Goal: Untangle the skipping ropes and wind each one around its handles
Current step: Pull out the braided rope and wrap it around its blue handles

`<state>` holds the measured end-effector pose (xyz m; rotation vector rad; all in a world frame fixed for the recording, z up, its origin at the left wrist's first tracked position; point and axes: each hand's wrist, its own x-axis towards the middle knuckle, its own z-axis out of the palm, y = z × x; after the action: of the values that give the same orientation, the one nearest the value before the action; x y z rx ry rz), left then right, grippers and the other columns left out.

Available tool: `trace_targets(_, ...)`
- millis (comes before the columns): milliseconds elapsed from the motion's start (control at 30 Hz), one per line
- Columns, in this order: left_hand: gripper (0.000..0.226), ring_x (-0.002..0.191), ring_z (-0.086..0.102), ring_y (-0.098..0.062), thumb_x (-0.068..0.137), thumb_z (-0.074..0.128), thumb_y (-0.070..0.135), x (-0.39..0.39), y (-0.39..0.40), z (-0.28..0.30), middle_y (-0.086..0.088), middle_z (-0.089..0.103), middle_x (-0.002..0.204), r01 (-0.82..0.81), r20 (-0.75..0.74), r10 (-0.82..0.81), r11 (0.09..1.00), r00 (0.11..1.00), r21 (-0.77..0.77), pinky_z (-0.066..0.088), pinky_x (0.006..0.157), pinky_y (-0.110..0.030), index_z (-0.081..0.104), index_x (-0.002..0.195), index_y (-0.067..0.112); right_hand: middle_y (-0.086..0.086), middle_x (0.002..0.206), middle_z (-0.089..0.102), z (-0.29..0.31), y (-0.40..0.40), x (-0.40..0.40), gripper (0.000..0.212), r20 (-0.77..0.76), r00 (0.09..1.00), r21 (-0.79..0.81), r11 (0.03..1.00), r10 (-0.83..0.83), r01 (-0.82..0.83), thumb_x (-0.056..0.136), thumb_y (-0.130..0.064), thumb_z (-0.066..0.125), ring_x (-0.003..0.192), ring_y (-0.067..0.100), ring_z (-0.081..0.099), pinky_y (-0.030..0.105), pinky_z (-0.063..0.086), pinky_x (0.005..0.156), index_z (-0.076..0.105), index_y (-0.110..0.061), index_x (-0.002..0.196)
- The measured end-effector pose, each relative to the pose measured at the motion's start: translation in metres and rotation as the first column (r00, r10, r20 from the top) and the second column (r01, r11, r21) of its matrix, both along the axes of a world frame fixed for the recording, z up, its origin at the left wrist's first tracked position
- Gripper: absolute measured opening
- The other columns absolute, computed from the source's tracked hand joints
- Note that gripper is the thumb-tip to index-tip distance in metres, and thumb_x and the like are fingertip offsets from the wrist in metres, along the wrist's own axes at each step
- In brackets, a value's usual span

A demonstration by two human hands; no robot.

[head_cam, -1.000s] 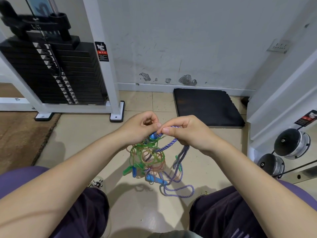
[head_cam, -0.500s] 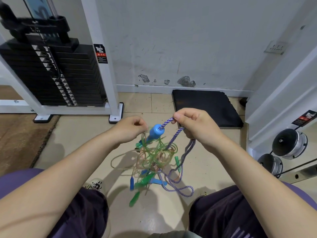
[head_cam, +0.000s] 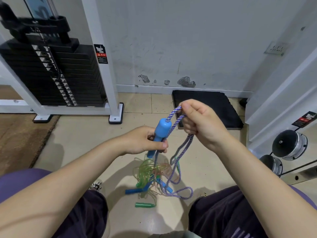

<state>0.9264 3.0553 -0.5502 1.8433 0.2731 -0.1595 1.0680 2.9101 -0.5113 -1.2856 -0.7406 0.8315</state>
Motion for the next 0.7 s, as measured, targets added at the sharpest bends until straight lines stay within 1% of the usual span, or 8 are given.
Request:
trace_targets(67, 0.015, 0.079, 0.069, -0.014, 0.094, 0.063, 0.012, 0.000, 0.004, -0.001, -0.012, 0.075, 0.087, -0.038, -0.016, 0.039, 0.999, 0.999, 0.021, 0.053, 0.077, -0.025, 0.067, 0.093, -0.003, -0.005, 0.051, 0.031, -0.001, -0.001, 0.006, 0.018, 0.150, 0.983, -0.080, 0.990, -0.105, 0.118, 0.098, -0.021, 0.057, 0.047, 0.012, 0.022, 0.023, 0.019, 0.046, 0.062, -0.009, 0.085)
trace_targets(133, 0.019, 0.075, 0.069, -0.022, 0.096, 0.062, 0.014, -0.002, 0.005, -0.002, -0.011, 0.074, 0.081, -0.068, -0.021, 0.068, 0.998, 0.997, 0.007, 0.057, 0.078, -0.042, 0.063, 0.090, -0.004, -0.001, 0.059, 0.050, -0.005, -0.001, 0.010, 0.015, 0.308, 0.942, -0.175, 0.966, -0.132, 0.192, 0.096, -0.020, 0.060, 0.052, 0.013, 0.042, 0.030, 0.040, 0.054, 0.067, -0.007, 0.095)
trace_targets(200, 0.020, 0.074, 0.070, -0.027, 0.096, 0.062, 0.016, -0.003, 0.004, 0.000, -0.012, 0.073, 0.080, -0.114, -0.001, 0.114, 0.993, 0.993, -0.024, 0.054, 0.081, -0.053, 0.059, 0.092, -0.004, 0.004, 0.091, 0.065, -0.011, 0.000, 0.010, 0.025, 0.355, 0.933, -0.298, 0.937, -0.067, 0.181, 0.092, -0.020, 0.067, 0.078, 0.011, 0.061, 0.032, 0.052, 0.083, 0.065, -0.010, 0.115)
trace_targets(300, 0.013, 0.068, 0.069, -0.027, 0.096, 0.060, 0.011, -0.001, 0.003, 0.003, -0.013, 0.070, 0.075, -0.244, 0.030, 0.250, 0.960, 0.968, -0.139, 0.057, 0.075, -0.043, 0.058, 0.088, 0.001, 0.002, 0.115, 0.058, -0.020, 0.002, 0.004, 0.048, 0.494, 0.869, -0.401, 0.877, -0.037, 0.266, 0.084, -0.023, 0.076, 0.105, 0.010, 0.056, 0.026, 0.044, 0.097, 0.054, -0.016, 0.127)
trace_targets(433, 0.010, 0.068, 0.070, -0.024, 0.096, 0.058, 0.011, 0.003, 0.004, 0.009, -0.010, 0.070, 0.073, -0.399, 0.031, 0.426, 0.868, 0.904, -0.295, 0.059, 0.065, -0.031, 0.059, 0.089, 0.004, 0.006, 0.081, 0.065, -0.017, 0.003, -0.008, 0.011, 0.402, 0.902, -0.469, 0.882, 0.159, 0.054, 0.085, -0.012, 0.074, 0.068, 0.013, 0.061, 0.025, 0.049, 0.065, 0.064, -0.012, 0.092)
trace_targets(500, 0.012, 0.069, 0.071, -0.024, 0.097, 0.058, 0.012, 0.003, 0.003, 0.011, -0.008, 0.071, 0.073, -0.412, 0.036, 0.447, 0.850, 0.894, -0.328, 0.057, 0.067, -0.031, 0.060, 0.087, 0.006, 0.009, 0.072, 0.064, -0.021, 0.002, -0.014, 0.009, 0.316, 0.899, -0.540, 0.837, 0.302, -0.090, 0.087, -0.007, 0.070, 0.056, 0.014, 0.060, 0.020, 0.047, 0.053, 0.068, -0.002, 0.094)
trace_targets(567, 0.012, 0.071, 0.071, -0.025, 0.096, 0.058, 0.013, 0.003, 0.002, 0.013, -0.008, 0.072, 0.074, -0.406, 0.049, 0.451, 0.842, 0.891, -0.356, 0.056, 0.068, -0.032, 0.060, 0.087, 0.007, 0.007, 0.067, 0.062, -0.026, 0.002, -0.019, 0.013, 0.297, 0.880, -0.568, 0.809, 0.371, -0.150, 0.088, -0.004, 0.069, 0.055, 0.015, 0.059, 0.019, 0.047, 0.052, 0.069, 0.001, 0.100)
trace_targets(700, 0.013, 0.070, 0.070, -0.022, 0.095, 0.058, 0.015, 0.003, 0.001, 0.013, -0.008, 0.073, 0.078, -0.360, 0.070, 0.411, 0.858, 0.909, -0.367, 0.057, 0.071, -0.034, 0.061, 0.090, 0.004, -0.004, 0.055, 0.056, -0.031, 0.006, -0.021, 0.014, 0.250, 0.904, -0.530, 0.831, 0.346, -0.171, 0.086, 0.001, 0.070, 0.051, 0.008, 0.052, 0.016, 0.045, 0.051, 0.070, -0.012, 0.081)
